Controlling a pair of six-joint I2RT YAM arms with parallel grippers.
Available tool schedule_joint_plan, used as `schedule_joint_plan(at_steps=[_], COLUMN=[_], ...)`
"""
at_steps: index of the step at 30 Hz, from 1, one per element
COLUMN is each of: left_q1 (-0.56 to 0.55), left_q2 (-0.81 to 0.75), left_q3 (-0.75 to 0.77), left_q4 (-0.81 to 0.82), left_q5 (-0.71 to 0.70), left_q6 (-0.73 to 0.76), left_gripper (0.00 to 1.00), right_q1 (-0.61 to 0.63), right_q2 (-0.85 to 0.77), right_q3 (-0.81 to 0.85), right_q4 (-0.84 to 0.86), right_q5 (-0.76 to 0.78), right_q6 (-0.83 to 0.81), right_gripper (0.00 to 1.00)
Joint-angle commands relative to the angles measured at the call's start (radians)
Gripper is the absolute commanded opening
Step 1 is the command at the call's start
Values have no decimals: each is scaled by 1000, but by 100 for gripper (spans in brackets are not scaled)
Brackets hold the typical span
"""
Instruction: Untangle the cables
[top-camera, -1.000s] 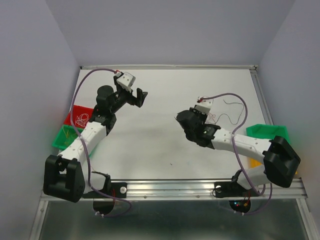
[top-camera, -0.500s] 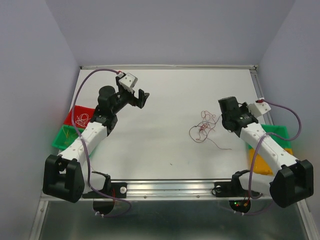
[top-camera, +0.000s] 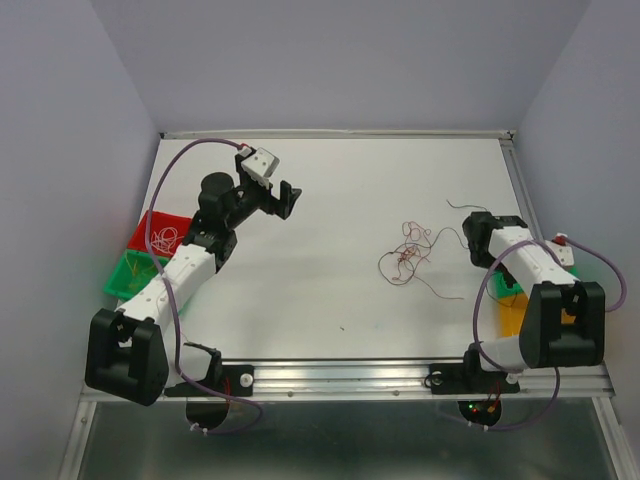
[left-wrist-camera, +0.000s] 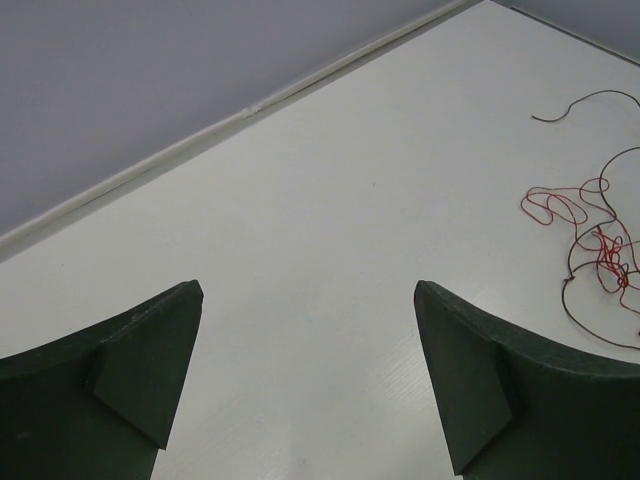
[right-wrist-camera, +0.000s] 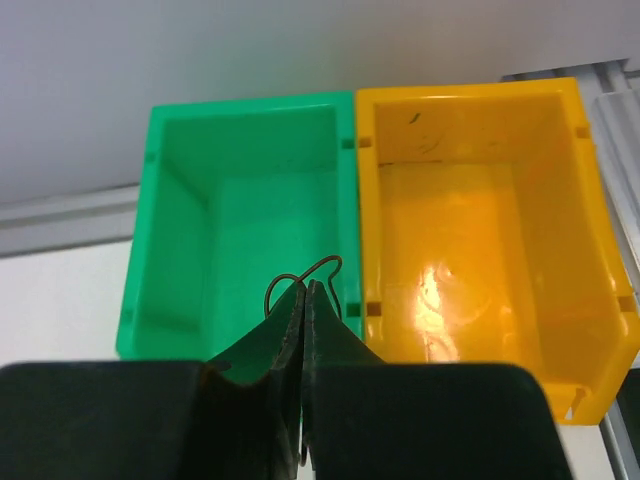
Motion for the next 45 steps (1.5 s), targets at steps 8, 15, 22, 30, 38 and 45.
schedule_joint_plan(at_steps=[8, 15, 22, 30, 38, 45], left_q1=[-8, -8, -8, -8, -9, -9], left_q2=[11, 33, 34, 28, 33, 37], left_q3=[13, 22, 23, 22, 25, 28], left_q4=[23, 16, 12, 4, 1, -2], left_q5=[-29, -31, -29, -21, -18, -12], left_q6=[24, 31, 34, 37, 38, 40], left_gripper=[99, 99, 99, 99, 99, 99], right_q1=[-219, -300, -346, -433, -435, -441], right_q2=[-89, -45, -70, -79, -57, 79], right_q3=[-12, 21, 17, -87, -84, -28], right_q4=[459, 654, 726, 726, 726, 729], right_q5=[-130, -305, -389, -418, -421, -490], right_q6=[-355, -536, -576, -476, -476, -455], right_gripper=[4, 3, 3, 27, 67, 67])
